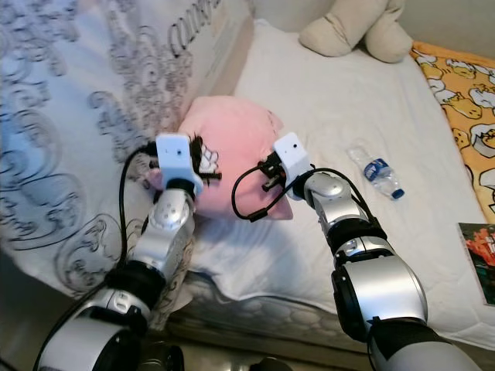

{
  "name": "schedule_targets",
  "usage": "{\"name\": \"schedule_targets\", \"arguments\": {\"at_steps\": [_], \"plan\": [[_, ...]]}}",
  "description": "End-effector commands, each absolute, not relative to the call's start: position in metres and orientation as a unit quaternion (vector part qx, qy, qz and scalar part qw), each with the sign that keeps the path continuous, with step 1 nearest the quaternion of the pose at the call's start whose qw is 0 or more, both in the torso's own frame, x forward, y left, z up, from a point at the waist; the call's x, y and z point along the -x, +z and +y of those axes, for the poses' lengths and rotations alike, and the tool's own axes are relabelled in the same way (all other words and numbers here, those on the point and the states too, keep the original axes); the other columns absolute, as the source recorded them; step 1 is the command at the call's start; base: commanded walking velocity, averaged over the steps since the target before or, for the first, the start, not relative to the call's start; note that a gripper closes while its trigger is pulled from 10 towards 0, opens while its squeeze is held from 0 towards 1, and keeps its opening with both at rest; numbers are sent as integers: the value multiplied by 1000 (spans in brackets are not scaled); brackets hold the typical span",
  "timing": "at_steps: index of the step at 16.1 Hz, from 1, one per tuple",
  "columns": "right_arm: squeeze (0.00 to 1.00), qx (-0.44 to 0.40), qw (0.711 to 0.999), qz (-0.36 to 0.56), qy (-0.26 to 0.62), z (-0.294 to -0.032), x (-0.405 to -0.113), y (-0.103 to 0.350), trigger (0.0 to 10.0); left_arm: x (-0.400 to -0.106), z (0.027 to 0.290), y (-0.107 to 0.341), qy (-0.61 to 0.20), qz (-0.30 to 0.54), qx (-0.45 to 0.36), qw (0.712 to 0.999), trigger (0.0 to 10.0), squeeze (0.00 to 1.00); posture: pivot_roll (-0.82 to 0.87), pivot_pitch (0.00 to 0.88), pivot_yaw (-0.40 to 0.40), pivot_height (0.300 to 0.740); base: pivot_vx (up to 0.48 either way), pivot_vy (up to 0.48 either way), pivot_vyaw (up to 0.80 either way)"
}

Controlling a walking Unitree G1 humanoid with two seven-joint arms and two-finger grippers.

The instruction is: Clean up the room

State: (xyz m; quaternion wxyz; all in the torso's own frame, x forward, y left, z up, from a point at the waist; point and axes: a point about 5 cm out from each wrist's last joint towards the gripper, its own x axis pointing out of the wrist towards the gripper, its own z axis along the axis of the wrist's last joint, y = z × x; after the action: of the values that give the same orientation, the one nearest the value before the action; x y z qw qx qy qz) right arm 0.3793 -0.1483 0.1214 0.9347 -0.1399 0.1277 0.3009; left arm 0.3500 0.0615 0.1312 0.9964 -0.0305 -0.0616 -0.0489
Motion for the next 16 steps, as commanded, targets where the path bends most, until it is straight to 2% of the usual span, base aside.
{"name": "schedule_targets", "arguments": {"at_steps": [1, 8, 12, 13, 14, 16], "plan": [[0, 155, 939, 131, 279, -167, -378, 121, 10000, -339, 28, 138, -120, -82, 46, 988, 10000, 0, -19, 101, -77, 740, 0, 0, 0], [0, 180, 932, 160, 270, -179, -362, 93, 10000, -316, -6, 113, -240, -15, 37, 970, 10000, 0, -22, 104, -78, 740, 0, 0, 0], [0, 153, 940, 163, 258, -174, -359, 86, 10000, -326, 7, 111, -218, 1, 45, 975, 10000, 0, -15, 102, -80, 740, 0, 0, 0], [0, 135, 944, 165, 252, -173, -359, 85, 10000, -327, 10, 110, -213, 4, 47, 976, 10000, 1000, -14, 100, -80, 740, 0, 0, 0], [1000, 108, 953, 161, 234, -174, -360, 86, 10000, -327, 12, 108, -211, 7, 47, 976, 10000, 1000, -14, 99, -78, 740, 0, 0, 0], [1000, 63, 959, 154, 227, -169, -362, 87, 10000, -331, 22, 109, -207, -2, 32, 978, 10000, 1000, -14, 93, -76, 740, 0, 0, 0]]}}
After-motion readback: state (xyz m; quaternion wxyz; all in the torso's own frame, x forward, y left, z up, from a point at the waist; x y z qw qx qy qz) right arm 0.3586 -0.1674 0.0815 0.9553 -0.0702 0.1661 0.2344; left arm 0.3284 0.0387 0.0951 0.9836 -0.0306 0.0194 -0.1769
